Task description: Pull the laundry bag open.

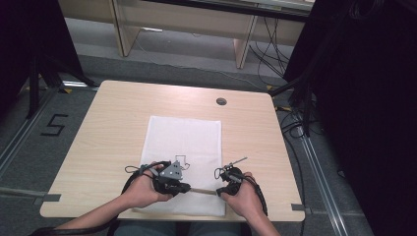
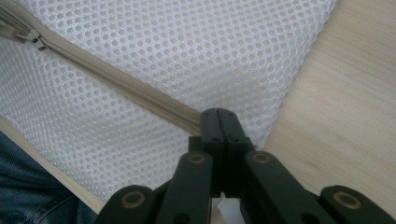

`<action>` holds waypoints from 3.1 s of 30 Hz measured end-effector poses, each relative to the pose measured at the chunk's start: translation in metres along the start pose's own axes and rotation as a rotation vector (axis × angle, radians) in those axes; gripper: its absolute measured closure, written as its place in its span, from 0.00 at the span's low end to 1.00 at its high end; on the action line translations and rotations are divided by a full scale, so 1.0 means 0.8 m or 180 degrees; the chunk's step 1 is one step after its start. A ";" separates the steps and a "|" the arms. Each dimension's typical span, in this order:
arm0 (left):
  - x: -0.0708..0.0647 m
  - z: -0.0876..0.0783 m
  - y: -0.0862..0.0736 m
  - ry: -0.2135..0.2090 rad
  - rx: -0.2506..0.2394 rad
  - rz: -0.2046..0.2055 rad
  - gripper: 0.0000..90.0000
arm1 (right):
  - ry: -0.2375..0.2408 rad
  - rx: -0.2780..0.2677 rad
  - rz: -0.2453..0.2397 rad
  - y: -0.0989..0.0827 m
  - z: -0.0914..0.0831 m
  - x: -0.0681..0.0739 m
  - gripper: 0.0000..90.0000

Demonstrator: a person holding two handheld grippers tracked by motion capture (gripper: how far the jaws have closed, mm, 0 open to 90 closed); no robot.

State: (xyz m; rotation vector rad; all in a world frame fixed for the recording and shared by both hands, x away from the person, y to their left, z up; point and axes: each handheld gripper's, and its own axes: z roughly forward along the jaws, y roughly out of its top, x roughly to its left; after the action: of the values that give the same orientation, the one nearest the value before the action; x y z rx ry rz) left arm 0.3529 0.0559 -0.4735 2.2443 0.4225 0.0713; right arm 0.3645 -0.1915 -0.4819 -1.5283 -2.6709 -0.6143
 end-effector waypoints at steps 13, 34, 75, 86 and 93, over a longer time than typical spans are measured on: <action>0.001 -0.001 0.000 0.0002 0.0016 0.0024 0.97 | 0.0008 0.0006 0.0018 0.000 0.000 0.000 1.00; 0.006 -0.012 -0.009 0.0023 0.0003 -0.0038 0.97 | 0.0011 0.0021 0.0074 0.000 0.000 0.002 1.00; 0.012 -0.029 -0.021 0.0060 -0.0059 -0.0143 0.97 | 0.0003 0.0002 0.0003 0.000 0.000 0.000 1.00; 0.015 -0.038 -0.029 0.0100 -0.0036 -0.0164 0.97 | -0.0002 0.0002 0.0001 0.000 0.000 0.000 1.00; 0.016 -0.039 -0.030 0.0085 -0.0061 -0.0204 0.97 | 0.0009 0.0023 0.0074 0.000 0.000 0.002 1.00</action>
State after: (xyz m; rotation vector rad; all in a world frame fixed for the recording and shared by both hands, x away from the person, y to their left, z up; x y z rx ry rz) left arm 0.3521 0.0970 -0.4721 2.2113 0.5058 0.0716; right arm 0.3635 -0.1905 -0.4814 -1.5530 -2.6463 -0.6050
